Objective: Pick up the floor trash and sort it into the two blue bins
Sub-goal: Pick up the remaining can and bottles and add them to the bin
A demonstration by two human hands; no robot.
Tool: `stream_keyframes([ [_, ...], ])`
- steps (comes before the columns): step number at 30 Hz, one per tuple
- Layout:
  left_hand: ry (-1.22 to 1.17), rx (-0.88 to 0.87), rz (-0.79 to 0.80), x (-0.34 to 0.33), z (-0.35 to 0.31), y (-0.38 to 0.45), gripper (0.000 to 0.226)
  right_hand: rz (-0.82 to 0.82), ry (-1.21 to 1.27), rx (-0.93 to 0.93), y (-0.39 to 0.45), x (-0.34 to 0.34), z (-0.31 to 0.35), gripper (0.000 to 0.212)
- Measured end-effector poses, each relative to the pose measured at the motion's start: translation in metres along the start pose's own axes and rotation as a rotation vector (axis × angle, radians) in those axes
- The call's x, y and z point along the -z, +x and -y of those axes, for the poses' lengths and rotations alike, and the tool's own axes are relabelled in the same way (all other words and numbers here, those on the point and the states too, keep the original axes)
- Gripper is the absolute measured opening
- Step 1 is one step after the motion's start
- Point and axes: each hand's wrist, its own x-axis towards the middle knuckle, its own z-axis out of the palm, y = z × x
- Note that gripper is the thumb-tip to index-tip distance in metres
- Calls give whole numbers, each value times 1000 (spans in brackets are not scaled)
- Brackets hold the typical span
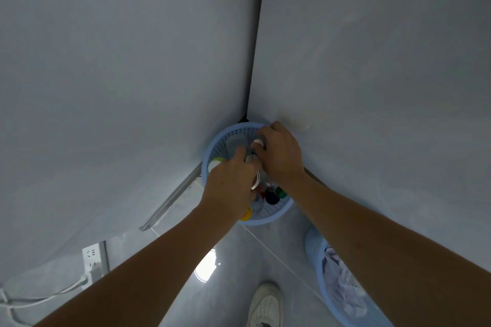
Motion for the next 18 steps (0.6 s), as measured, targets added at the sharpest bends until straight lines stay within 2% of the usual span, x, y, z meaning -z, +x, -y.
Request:
stream_keyframes([
  [11, 105, -10, 96, -31, -3, 20, 44, 58, 80, 8, -27, 15, -18, 10],
  [15, 84, 13, 79, -35, -6, 17, 46, 88, 79, 16, -44, 26, -14, 11],
  [18, 50, 39, 97, -26, 0, 6, 65, 110, 53, -8, -58, 36, -12, 12],
])
